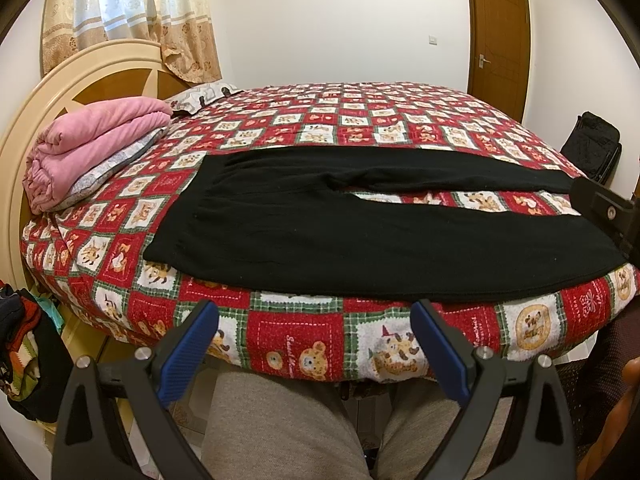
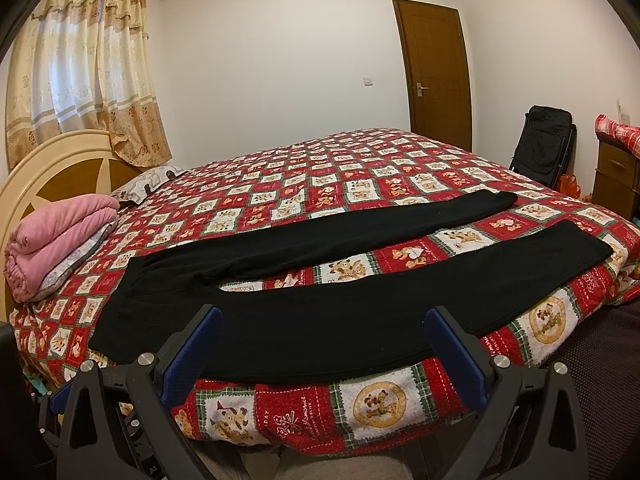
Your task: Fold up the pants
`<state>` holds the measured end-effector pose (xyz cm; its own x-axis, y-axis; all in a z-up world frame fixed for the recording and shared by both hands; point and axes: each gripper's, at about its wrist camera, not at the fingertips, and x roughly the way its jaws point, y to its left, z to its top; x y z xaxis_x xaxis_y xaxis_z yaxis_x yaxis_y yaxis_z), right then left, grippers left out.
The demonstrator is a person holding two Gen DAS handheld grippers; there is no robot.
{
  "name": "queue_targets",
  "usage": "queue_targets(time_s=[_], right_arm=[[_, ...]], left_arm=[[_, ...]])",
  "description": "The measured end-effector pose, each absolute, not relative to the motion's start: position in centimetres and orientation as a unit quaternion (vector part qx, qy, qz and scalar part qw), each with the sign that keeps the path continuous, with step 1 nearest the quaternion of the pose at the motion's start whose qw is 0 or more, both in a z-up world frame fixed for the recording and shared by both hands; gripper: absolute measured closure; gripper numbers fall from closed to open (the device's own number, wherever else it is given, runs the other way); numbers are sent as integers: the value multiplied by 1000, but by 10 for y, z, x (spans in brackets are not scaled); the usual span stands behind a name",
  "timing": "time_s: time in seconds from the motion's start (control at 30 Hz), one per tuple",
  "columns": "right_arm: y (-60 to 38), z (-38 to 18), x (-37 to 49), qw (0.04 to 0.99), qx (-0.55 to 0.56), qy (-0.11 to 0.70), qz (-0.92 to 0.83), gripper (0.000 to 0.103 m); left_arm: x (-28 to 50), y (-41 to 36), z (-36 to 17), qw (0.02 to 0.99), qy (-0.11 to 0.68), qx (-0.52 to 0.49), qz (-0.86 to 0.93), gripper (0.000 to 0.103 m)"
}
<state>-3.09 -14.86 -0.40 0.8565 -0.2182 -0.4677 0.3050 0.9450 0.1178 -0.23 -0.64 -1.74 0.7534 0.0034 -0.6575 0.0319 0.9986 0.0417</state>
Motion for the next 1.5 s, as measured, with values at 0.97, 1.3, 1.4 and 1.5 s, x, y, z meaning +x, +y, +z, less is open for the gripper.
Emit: queue_targets(time_s=[0.97,1.3,1.4,1.5], right_arm=[[-154,-11,-24,955,99,246,-136,1],[-197,-39,11,938,107,294,-151,1],[-202,-41,29,936,102,308,-137,1],[-194,-32,51,942,64,304,-124,1]], left_arm=[[8,7,-26,931,363,17,-7,4],[69,54,-48,915,403,20,25,4],[98,73,-44,911,411,9,33,4],[124,80,-36,915,400,27,35,4]])
